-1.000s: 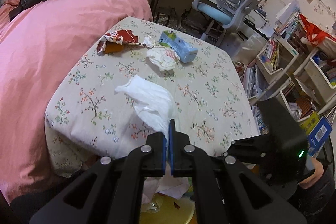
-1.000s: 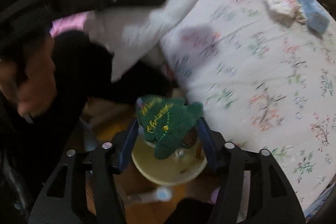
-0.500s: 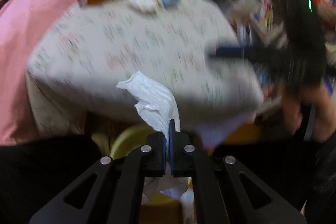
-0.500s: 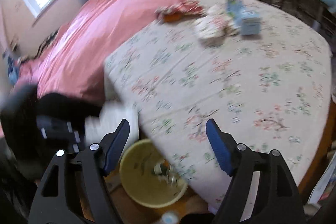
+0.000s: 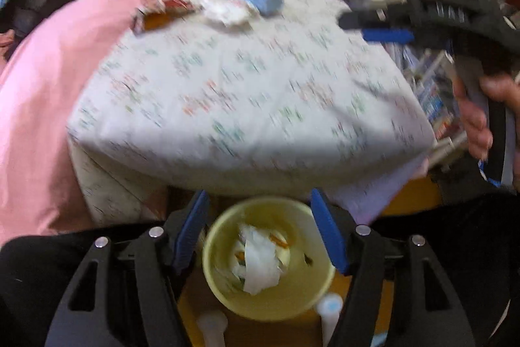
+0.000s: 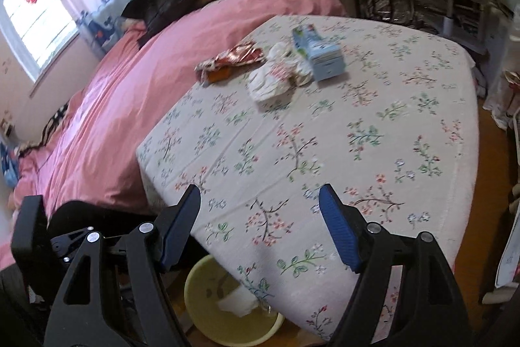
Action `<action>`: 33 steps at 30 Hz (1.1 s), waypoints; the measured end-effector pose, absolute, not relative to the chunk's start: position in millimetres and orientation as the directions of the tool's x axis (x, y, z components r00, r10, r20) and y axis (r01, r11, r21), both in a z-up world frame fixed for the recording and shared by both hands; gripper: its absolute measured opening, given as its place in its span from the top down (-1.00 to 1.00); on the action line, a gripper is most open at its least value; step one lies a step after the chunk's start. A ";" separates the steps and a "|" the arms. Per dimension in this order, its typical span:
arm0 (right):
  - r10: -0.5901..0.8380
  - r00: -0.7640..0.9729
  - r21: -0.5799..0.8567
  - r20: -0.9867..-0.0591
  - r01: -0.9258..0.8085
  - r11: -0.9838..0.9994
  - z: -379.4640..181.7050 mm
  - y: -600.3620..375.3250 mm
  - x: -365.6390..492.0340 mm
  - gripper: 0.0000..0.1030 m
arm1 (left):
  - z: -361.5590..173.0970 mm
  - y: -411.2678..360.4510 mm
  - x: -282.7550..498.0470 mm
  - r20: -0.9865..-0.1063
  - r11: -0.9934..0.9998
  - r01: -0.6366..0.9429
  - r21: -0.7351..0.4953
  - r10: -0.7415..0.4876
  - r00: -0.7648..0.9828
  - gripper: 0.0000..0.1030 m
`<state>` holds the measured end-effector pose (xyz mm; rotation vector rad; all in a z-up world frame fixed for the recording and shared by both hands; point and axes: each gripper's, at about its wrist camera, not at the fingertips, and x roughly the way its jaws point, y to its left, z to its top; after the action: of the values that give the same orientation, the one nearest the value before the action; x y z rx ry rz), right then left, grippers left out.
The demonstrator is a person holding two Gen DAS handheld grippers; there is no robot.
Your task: Collect trash
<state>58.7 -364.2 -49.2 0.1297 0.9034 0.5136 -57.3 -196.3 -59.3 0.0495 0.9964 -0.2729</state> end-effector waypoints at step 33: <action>0.413 0.592 0.290 -0.692 -0.296 0.910 -46.9 -353.8 75.4 -0.42 | -21.4 -153.6 -23.9 -0.616 0.998 0.061 -0.010 -0.054 0.786 -0.75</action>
<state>75.4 -353.8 -46.9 0.1500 0.8420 0.4143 -23.9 -153.6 -21.4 0.0106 0.6641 -0.0620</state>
